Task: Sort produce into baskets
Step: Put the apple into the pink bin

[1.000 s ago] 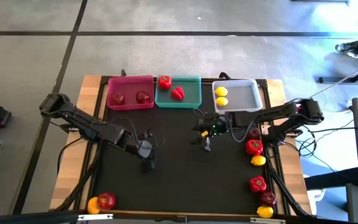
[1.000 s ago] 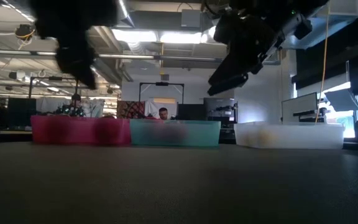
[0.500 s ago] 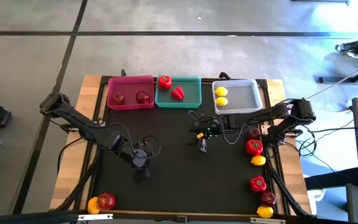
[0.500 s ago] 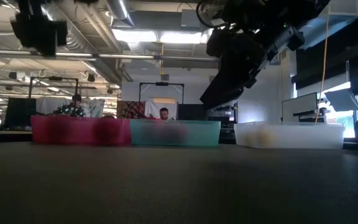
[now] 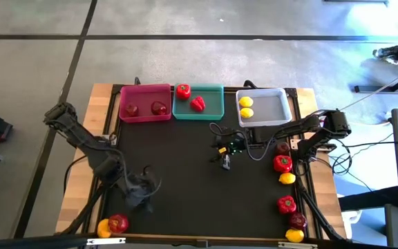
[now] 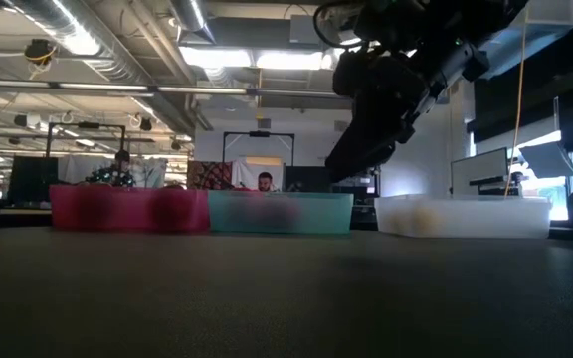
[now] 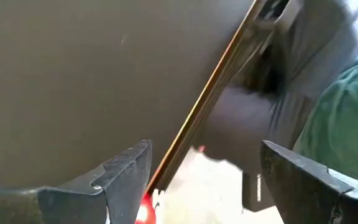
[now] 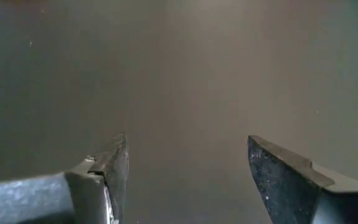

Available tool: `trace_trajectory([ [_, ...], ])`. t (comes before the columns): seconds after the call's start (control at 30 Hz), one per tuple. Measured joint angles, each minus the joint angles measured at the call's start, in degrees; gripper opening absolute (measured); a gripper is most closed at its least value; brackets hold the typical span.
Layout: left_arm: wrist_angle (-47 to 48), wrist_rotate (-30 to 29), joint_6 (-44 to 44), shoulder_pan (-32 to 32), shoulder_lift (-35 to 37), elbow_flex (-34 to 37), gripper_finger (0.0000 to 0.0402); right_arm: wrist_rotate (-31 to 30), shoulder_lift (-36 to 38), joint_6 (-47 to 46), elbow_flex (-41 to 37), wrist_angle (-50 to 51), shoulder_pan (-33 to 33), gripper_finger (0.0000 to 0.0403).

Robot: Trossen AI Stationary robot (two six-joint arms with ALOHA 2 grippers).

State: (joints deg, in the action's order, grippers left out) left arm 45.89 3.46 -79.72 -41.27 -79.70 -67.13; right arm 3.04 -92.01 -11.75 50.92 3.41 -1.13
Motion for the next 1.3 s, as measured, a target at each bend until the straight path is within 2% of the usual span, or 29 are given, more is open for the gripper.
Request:
trace_trajectory([
  [0.2,3.41,-0.28,-10.34,-6.38,-0.02,0.00,0.0290,0.12,0.00,-0.28,0.00,0.35,-0.07,0.0260],
  [0.43,5.15,-0.23,-16.98,-13.58,-1.26,-0.02,0.0290,0.63,0.00,-1.35,0.00,1.87,-0.07,0.0260],
  [0.83,4.87,2.36,-16.29,-17.74,-7.61,-0.02,0.0288,0.63,0.00,-2.14,0.00,2.95,-0.04,0.0260],
  [0.97,4.85,3.72,-14.91,-18.39,-9.20,-0.02,0.0261,0.58,0.00,-2.12,0.02,2.88,-0.04,0.0260],
  [1.3,6.66,6.49,-9.98,-18.74,-12.39,-0.02,0.0157,0.54,0.00,-2.12,0.01,2.90,-0.04,0.0260],
])
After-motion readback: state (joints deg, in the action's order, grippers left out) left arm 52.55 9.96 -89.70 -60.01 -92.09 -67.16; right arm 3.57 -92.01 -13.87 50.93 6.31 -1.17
